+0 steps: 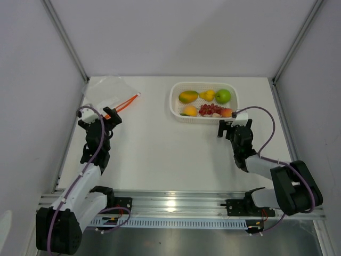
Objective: Place the food in the zip-top bag and seal the zipper
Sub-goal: Pick up the zipper food storage bag at the corner of the board.
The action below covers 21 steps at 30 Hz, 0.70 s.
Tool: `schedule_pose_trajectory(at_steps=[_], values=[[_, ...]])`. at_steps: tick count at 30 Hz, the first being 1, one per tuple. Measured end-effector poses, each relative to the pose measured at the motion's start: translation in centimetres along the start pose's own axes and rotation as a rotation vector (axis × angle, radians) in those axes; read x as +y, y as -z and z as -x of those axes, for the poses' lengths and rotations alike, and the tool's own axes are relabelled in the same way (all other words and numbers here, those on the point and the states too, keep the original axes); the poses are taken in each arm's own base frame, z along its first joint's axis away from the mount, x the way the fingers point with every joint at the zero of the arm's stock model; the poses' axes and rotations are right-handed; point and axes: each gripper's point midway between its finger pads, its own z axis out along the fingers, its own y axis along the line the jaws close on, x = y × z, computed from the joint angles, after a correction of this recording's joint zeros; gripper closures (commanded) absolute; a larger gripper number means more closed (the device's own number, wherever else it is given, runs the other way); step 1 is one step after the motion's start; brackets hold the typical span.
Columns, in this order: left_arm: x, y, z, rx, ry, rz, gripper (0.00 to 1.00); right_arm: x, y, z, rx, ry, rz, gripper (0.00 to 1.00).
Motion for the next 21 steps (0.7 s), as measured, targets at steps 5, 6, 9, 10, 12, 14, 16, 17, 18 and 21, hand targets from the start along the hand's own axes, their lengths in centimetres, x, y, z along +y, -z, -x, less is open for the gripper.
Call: schedule_pose_trajectory(at_steps=[5,6,9,10,12,14,16,17,18,21], values=[[-0.8,-0.2,2.0,0.024,0.119,0.038,0.0,2.0,2.1,2.8,-0.045,0.041,-0.038,0.01],[-1.0,-0.1,2.1,0.04,0.126,0.036,0.0,2.5,2.4,3.0,-0.024,0.029,-0.041,0.01],[-1.9,-0.3,1.6,0.114,0.131,0.017,0.0,3.3,2.6,5.0,0.037,-0.04,-0.05,0.01],[-2.1,-0.5,1.3,0.132,0.131,0.011,0.01,3.8,2.6,6.1,0.044,-0.065,-0.03,0.01],[-2.6,-1.1,0.3,0.189,0.119,-0.004,0.0,5.3,2.9,7.7,0.048,-0.112,0.051,0.0],[-2.9,-1.8,-1.0,0.255,0.089,-0.007,0.01,7.2,4.1,8.3,0.057,-0.151,0.151,0.01],[-3.2,-3.0,-1.8,0.317,0.044,0.003,0.01,8.8,5.7,8.3,0.077,-0.191,0.243,0.01],[-3.4,-3.7,-2.0,0.341,0.02,0.007,0.0,9.3,6.4,8.3,0.084,-0.208,0.275,0.01],[-3.5,-4.3,-2.2,0.37,-0.007,0.016,0.01,9.9,7.2,8.4,0.094,-0.226,0.312,0.01],[-4.3,-7.1,-1.9,0.407,-0.099,0.028,0.02,10.8,8.6,8.3,0.127,-0.262,0.376,0.01]])
